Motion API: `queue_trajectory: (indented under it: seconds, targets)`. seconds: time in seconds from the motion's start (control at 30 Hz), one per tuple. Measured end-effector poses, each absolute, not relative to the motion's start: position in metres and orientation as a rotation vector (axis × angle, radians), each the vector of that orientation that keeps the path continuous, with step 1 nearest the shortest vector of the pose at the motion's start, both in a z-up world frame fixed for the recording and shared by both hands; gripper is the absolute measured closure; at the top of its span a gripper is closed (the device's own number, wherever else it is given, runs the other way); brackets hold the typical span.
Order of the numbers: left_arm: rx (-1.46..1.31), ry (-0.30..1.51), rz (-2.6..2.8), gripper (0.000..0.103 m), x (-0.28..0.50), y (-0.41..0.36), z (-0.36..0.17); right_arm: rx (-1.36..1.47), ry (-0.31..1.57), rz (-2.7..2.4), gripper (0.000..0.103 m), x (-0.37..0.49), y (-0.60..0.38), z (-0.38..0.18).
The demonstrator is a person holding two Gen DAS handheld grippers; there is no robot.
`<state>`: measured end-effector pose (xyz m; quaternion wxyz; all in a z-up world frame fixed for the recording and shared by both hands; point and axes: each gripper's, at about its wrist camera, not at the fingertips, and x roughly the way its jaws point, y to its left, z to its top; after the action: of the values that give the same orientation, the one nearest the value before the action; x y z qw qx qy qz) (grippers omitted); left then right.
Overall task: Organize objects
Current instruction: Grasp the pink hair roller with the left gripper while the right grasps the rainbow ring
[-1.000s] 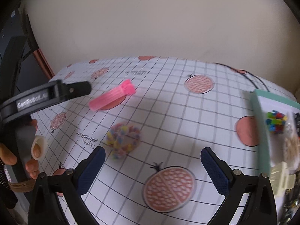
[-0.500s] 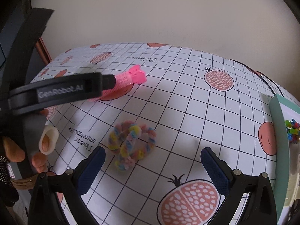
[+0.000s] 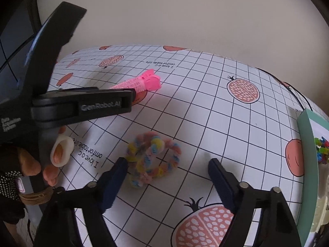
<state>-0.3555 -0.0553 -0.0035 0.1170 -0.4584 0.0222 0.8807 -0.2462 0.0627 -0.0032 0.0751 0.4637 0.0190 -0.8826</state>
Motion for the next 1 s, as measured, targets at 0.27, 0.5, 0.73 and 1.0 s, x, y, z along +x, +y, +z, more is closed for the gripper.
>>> queue_trajectory:
  seconds: [0.27,0.5,0.73,1.0]
  targets:
    - [-1.336,0.093,2.553,0.055,-0.3535,-0.0494,-0.0001,1.386,0.07,-2.651,0.049,-0.245,0.0604,0.0003]
    - [-1.335,0.118,2.549,0.067,-0.3525,-0.0493,-0.0017,1.391,0.067,-2.655,0.053,-0.2449,0.0611,0.0008]
    - [-1.337,0.11,2.558,0.074,-0.352,-0.051,-0.0028,1.395,0.074,-2.656,0.057,-0.245,0.0629,0.0012]
    - [-1.328,0.074,2.573,0.075,-0.351,-0.0548,0.0002,1.396,0.077,-2.647,0.059,-0.2448,0.0663,0.0027]
